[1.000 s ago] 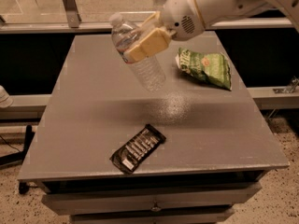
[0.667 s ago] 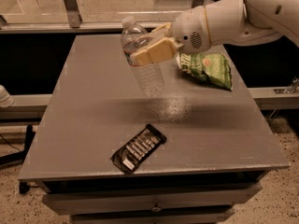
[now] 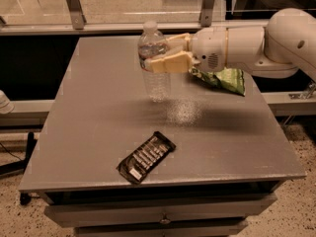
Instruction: Place water bottle upright
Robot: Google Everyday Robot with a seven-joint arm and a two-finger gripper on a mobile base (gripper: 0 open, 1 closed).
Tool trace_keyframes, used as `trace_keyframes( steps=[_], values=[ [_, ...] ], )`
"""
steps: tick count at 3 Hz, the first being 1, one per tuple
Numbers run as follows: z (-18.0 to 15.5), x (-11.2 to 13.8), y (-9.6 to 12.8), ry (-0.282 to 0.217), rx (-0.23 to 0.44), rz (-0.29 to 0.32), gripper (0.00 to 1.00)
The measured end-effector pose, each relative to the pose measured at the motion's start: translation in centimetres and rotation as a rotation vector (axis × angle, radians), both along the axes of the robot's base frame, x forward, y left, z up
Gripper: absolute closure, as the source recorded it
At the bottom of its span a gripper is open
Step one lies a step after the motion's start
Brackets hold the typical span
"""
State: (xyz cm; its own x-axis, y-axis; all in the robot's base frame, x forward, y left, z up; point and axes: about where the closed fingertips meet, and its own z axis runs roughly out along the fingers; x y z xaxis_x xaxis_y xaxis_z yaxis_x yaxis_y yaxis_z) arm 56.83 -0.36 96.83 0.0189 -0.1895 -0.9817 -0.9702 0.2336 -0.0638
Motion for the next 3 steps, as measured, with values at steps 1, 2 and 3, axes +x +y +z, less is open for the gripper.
trace_keyframes(
  steps=[1, 2, 3],
  values=[
    [-0.9, -0.1, -0.6, -0.031, 0.045, -0.006, 1.00],
    [-1.8, -0.4, -1.1, -0.042, 0.075, -0.011, 1.00],
    [-2.5, -0.5, -1.3, -0.032, 0.078, -0.010, 0.82]
  ],
)
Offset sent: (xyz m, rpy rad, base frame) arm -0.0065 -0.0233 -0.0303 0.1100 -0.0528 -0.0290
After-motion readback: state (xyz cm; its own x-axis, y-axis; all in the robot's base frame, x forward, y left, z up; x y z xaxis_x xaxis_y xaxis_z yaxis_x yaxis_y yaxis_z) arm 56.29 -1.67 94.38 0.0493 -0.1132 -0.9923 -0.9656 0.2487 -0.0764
